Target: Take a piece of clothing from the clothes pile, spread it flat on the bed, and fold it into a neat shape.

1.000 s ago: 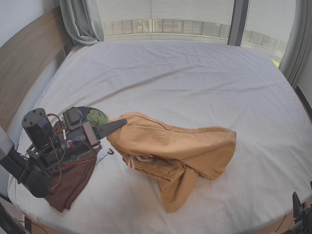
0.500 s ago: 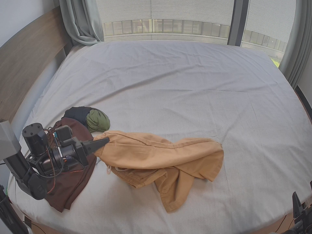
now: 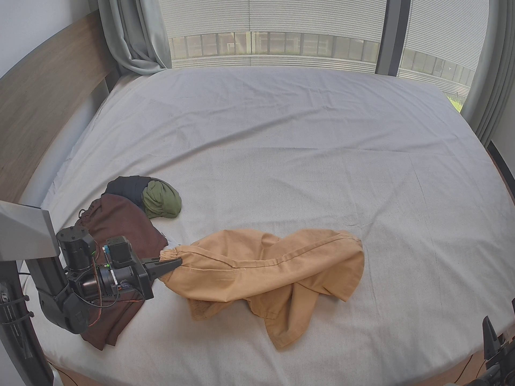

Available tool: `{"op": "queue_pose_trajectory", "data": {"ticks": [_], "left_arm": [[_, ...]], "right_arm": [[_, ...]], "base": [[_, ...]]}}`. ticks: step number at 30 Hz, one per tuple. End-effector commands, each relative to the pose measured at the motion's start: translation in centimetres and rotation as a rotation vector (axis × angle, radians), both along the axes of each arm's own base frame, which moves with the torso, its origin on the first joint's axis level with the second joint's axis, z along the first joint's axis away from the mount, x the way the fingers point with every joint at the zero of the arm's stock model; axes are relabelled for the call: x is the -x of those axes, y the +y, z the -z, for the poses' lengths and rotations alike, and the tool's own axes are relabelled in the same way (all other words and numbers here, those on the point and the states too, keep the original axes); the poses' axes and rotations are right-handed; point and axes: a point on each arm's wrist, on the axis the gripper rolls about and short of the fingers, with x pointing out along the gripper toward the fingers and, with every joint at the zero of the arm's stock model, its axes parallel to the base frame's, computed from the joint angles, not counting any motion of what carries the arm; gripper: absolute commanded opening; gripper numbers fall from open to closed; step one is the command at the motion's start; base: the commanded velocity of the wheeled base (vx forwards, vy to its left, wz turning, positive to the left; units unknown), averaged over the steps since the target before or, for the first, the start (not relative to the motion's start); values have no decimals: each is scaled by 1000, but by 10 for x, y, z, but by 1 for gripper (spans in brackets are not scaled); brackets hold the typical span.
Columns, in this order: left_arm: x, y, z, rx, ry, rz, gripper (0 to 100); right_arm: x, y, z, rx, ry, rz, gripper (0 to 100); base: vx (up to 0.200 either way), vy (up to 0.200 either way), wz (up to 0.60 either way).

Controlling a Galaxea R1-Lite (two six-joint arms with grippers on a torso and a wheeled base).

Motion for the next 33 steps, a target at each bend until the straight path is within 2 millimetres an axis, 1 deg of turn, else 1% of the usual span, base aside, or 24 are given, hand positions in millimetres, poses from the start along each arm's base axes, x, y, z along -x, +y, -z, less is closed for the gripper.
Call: {"op": "queue_pose_trajectory", "data": {"ticks": [1,6,12,18,21,22,23,24,25,26,27,28,30,31,33], "left_arm": [[-5,4,4,-1,6,-15,0],[-11,6,1,1,-23,-23,0],[-11,8,2,-12,-38,-25,0],[-11,2,1,-19,-49,-3,0],[-11,2,-1,-19,-58,-5,0],[-11,3,-2,-18,-62,-8,0],[-11,4,-3,-18,-62,-10,0],[-11,4,-3,-18,-62,-10,0],[-12,4,-4,-18,-68,-10,0],[-13,3,-5,-14,-71,-7,0],[-14,2,-5,-13,-72,-5,0],[-14,1,-4,-14,-74,-3,0],[-15,1,-5,-13,-79,-5,0],[-17,1,-7,-10,-85,-4,0],[-19,1,-8,-9,-95,-6,0]], "right_arm": [[0,0,5,0,4,0,100],[0,0,5,0,6,0,100],[0,0,5,5,4,-3,100],[0,0,5,-7,4,-6,100],[0,0,4,-9,-5,-6,100],[2,0,-6,-12,-79,-11,100],[8,0,-29,-23,-209,-18,100],[9,0,-33,-24,-232,-20,100],[18,0,-78,-57,-365,-44,100],[16,0,-108,-98,-378,-98,100],[12,0,-123,-139,-361,-157,100],[9,0,-131,-192,-326,-225,100],[2,1,-135,-289,-217,-339,100],[-6,2,-136,-316,-127,-394,100],[-22,6,-140,-324,-20,-481,100]], "base": [[0,0,0],[0,0,0],[0,0,0],[0,0,0],[0,0,0],[0,0,0],[0,0,0],[0,0,0],[0,0,0],[0,0,0],[0,0,0],[0,0,0],[0,0,0],[0,0,0],[0,0,0]]}}
